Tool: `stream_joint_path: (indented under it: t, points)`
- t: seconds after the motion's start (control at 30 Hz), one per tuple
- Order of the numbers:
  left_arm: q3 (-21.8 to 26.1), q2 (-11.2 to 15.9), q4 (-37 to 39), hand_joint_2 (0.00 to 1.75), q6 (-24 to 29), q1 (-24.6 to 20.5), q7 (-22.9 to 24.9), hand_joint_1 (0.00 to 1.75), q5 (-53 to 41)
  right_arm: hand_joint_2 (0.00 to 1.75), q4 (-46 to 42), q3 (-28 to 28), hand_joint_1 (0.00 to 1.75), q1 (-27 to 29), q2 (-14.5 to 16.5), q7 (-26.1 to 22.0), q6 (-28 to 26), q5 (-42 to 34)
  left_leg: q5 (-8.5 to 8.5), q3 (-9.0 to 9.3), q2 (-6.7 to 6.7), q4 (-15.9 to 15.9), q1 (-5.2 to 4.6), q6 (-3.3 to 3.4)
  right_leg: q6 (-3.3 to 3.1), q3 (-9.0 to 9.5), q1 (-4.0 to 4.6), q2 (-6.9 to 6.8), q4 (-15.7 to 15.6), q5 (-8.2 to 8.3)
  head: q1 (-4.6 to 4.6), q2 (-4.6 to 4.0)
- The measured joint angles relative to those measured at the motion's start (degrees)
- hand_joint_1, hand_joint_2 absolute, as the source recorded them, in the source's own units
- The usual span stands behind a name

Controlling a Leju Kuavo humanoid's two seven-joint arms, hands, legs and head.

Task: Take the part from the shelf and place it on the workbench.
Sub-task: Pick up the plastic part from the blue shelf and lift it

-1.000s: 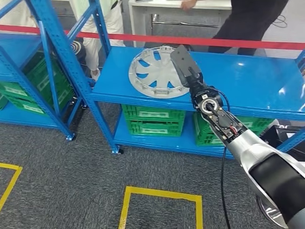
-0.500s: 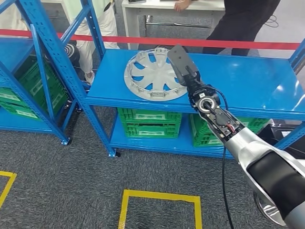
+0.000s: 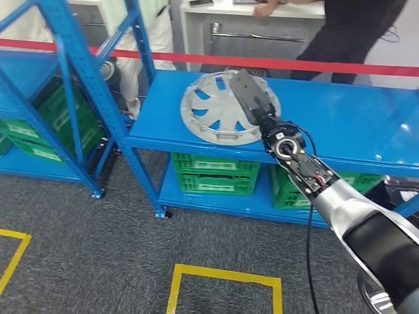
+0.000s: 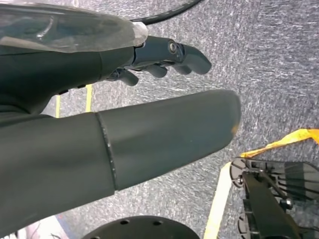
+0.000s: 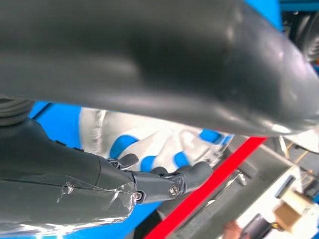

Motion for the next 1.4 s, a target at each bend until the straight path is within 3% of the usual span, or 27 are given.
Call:
stream_joint_path:
  t: [0.1, 0.17, 0.23, 0.27, 0.3, 0.37, 0.43, 0.47, 0.6, 0.67, 0.73, 0.77, 0.8, 0.83, 0.9, 0.97, 1.1, 1.17, 1.23, 1.3, 1.33, 1.4]
  points:
    - [0.0, 0.0, 0.0, 0.0, 0.0, 0.1, 0.0, 0.0, 0.0, 0.0, 0.2, 0.1, 0.0, -0.1, 0.0, 0.0, 0.0, 0.0, -0.74, -0.49, 0.03, 1.1, 0.21, -0.85, -0.86, 0.23, -0.08, 0.08, -0.2, 0.08, -0.52, 0.0]
    - [0.0, 0.0, 0.0, 0.0, 0.0, 0.0, 0.0, 0.0, 0.0, 0.0, 0.3, 0.1, 0.0, -0.2, 0.0, 0.0, 0.0, 0.0, -3.38, -3.24, 0.07, 6.7, 0.38, -1.4, -1.26, 0.58, -0.16, 0.05, -0.4, -0.06, -0.96, 0.0]
    - [0.0, 0.0, 0.0, 0.0, 0.0, 0.0, 0.0, 0.0, 0.0, 0.0, 0.5, 0.2, 0.0, -0.3, 0.0, 0.0, 0.0, 0.0, -6.5, -8.07, 0.08, 15.2, 0.5, -1.67, -1.56, 0.72, -0.05, 0.07, -0.4, -0.27, -1.4, 0.0]
    - [0.0, 0.0, 0.0, 0.0, 0.0, 0.1, 0.0, 0.0, 0.0, 0.44, 0.5, 0.4, 0.0, -0.2, 0.0, 0.0, 0.0, 0.0, -6.69, -9.78, 0.08, 17.6, 0.52, -1.62, -1.63, 0.79, 0.04, 0.14, -0.4, -0.38, -1.5, 0.0]
    - [0.0, 0.0, 0.0, 0.0, 0.0, 0.1, 0.0, 0.0, 0.0, 0.87, 0.6, 0.5, 0.0, -0.2, 0.0, 0.1, 0.0, 0.0, -5.73, -10.44, 0.07, 17.7, 0.51, -1.45, -1.67, 0.92, 0.13, 0.22, -0.4, -0.51, -1.57, 0.0]
    - [0.0, 0.0, 0.0, 0.0, 0.0, 0.2, 0.0, 0.0, 0.1, 1.75, 0.7, 0.8, 0.0, -0.2, 0.0, 0.7, 0.1, 0.6, -0.91, -7.82, 0.05, 10.5, 0.32, -0.67, -1.63, 1.39, 0.23, 0.38, -0.5, -0.82, -1.6, 0.0]
    - [0.0, 0.2, 0.0, 0.0, 0.0, 0.1, 0.0, 0.0, 0.2, 1.75, 0.8, 1.0, 0.0, -0.5, 0.0, 1.7, 0.3, 1.8, 2.45, -4.19, 0.07, 2.4, -0.21, 0.22, -1.36, 1.74, 0.31, 0.47, -0.5, -1.22, -1.63, 0.0]
    - [0.0, 0.3, 0.0, 0.0, 0.0, 0.0, 0.0, 0.0, 0.2, 1.75, 0.9, 1.1, 0.0, -0.6, 0.0, 2.3, 0.4, 2.5, 2.96, -3.27, 0.1, 0.3, -0.48, 0.52, -1.14, 1.82, 0.28, 0.5, -0.6, -1.4, -1.64, 0.0]
    - [-0.1, 0.3, 0.0, 0.0, 0.0, -0.1, 0.1, 0.0, 0.5, 1.75, 1.2, 1.6, 0.0, -0.7, 0.0, 4.1, 1.1, 5.0, 2.8, -2.06, 0.33, -1.3, -0.4, 1.13, -0.09, 1.73, 0.15, 0.45, 0.0, -2.36, -1.52, 0.0]
    - [-0.2, 0.3, 0.0, 0.0, 0.0, -0.1, 0.1, 0.0, 0.7, 1.75, 1.2, 1.8, 0.0, -0.9, 0.0, 5.2, 2.2, 6.4, 2.79, -1.21, 0.49, -2.0, -0.06, 1.46, 0.28, -0.9, 0.12, 0.29, 5.4, -4.92, -1.22, 0.0]
    - [-0.5, 0.3, 0.0, 0.0, 0.0, -0.2, 0.1, 0.0, 0.8, 1.75, 1.3, 2.1, 0.0, -0.9, -0.1, 6.9, 3.5, 7.8, 2.43, -0.74, 0.48, -2.1, -0.02, 1.69, 0.62, -5.34, 0.03, 0.21, 13.9, -7.99, -0.84, 0.0]
    - [-0.6, 0.2, 0.0, 0.0, 0.0, -0.2, 0.1, 0.0, 0.8, 1.75, 1.5, 2.3, 0.0, -0.8, -0.1, 7.8, 4.2, 8.6, 2.2, -0.47, 0.43, -2.0, 0.0, 1.68, 0.76, -7.11, -0.05, 0.18, 16.7, -8.5, -0.62, 0.0]
    - [-0.8, 0.2, 0.0, 0.0, 0.0, -0.2, 0.1, 0.0, 0.9, 1.75, 1.6, 2.5, 0.0, -0.7, -0.2, 8.7, 4.9, 9.3, 1.93, -0.18, 0.37, -2.0, 0.04, 1.58, 0.86, -7.97, -0.11, 0.14, 17.5, -7.94, -0.41, 0.0]
    - [-0.9, 0.2, 0.0, 0.0, -0.1, -0.1, 0.1, 0.0, 0.9, 1.75, 1.6, 2.7, 0.0, -0.7, -0.2, 9.5, 5.6, 10.1, 1.61, 0.14, 0.31, -1.8, 0.11, 1.43, 0.93, -7.63, -0.16, 0.09, 15.7, -6.24, -0.2, 0.0]
    - [-1.1, 0.1, 0.0, 0.0, -0.1, -0.1, 0.1, 0.0, 1.0, 1.75, 1.6, 3.1, 0.0, -1.0, -0.2, 11.0, 6.9, 11.6, 0.83, 0.73, 0.21, -1.4, 0.2, 0.91, 1.13, -4.33, -0.28, -0.15, 7.3, -1.44, 0.25, 0.0]
    - [-1.3, 0.1, 0.0, 0.0, -0.1, -0.3, 0.1, 0.0, 1.1, 1.75, 1.6, 3.6, 0.0, -1.4, -0.2, 12.1, 8.1, 12.9, 0.08, 0.85, 0.1, -0.7, 0.06, 0.35, 0.8, -1.28, -0.34, -0.15, 0.9, 0.94, 0.39, 0.0]
    - [-1.4, 0.2, 0.0, 0.0, -0.1, -0.5, 0.1, 0.0, 1.3, 1.75, 1.6, 4.6, 0.0, -1.7, -0.2, 13.9, 10.8, 14.9, -0.48, 0.66, 0.04, -0.2, 0.16, -0.38, -0.56, -0.48, -0.07, 0.12, -0.2, 0.76, -0.61, 0.0]
    - [-1.5, 0.2, 0.0, 0.0, -0.1, -0.6, 0.2, 0.0, 1.4, 1.75, 1.6, 5.0, 0.0, -1.9, -0.2, 14.4, 11.6, 15.5, -2.1, -0.64, 0.08, 2.7, 0.33, -0.93, -1.09, -0.25, -0.19, 0.13, -0.3, 0.7, -0.87, 0.0]
    - [-1.6, 0.2, 0.0, 0.0, -0.1, -0.7, 0.2, 0.0, 1.5, 1.75, 1.7, 5.4, 0.0, -2.1, -0.1, 14.7, 12.2, 16.0, -5.24, -5.09, 0.1, 10.8, 0.42, -1.36, -1.44, -0.12, -0.13, 0.13, -0.3, 0.53, -1.26, 0.0]
    - [-1.8, 0.1, 0.0, 0.0, -0.1, -0.7, 0.2, 0.0, 1.6, 1.75, 1.8, 5.9, 0.0, -2.1, 0.0, 14.9, 12.8, 16.5, -6.64, -9.58, 0.1, 17.5, 0.43, -1.33, -1.66, 0.08, 0.05, 0.23, -0.3, 0.25, -1.48, 0.0]
    - [-2.0, 0.1, 0.0, 0.0, -0.1, -0.7, 0.2, 0.0, 1.7, 1.75, 1.9, 6.2, 0.0, -2.1, 0.0, 15.1, 13.1, 16.7, -5.65, -10.18, 0.09, 17.4, 0.37, -1.07, -1.7, 0.27, 0.17, 0.3, -0.3, 0.09, -1.54, 0.0]
    - [-2.3, 0.2, 0.0, 0.0, -0.1, -0.7, 0.2, 0.0, 1.8, 1.75, 2.0, 6.5, 0.0, -2.2, 0.0, 15.3, 13.6, 17.1, -1.17, -7.81, 0.07, 10.7, 0.0, -0.08, -1.7, 0.87, 0.35, 0.4, -0.4, -0.29, -1.59, 0.0]
